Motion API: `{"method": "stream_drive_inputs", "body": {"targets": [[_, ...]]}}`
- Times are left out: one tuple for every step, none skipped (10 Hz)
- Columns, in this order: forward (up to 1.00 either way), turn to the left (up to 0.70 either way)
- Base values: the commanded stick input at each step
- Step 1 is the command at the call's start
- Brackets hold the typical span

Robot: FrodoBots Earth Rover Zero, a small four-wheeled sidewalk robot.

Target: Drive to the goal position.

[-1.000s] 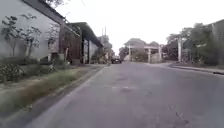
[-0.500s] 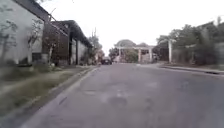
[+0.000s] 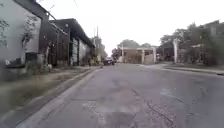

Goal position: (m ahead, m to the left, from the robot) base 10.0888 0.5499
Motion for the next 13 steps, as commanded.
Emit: {"method": "stream_drive_inputs", "body": {"targets": [[1.00, 0.00], [1.00, -0.20], [1.00, -0.40], [1.00, -0.40], [1.00, -0.40], [1.00, -0.32], [1.00, 0.00], [1.00, 0.00], [1.00, 0.00], [1.00, 0.00], [1.00, 0.00], [1.00, 0.00], [1.00, 0.00]]}}
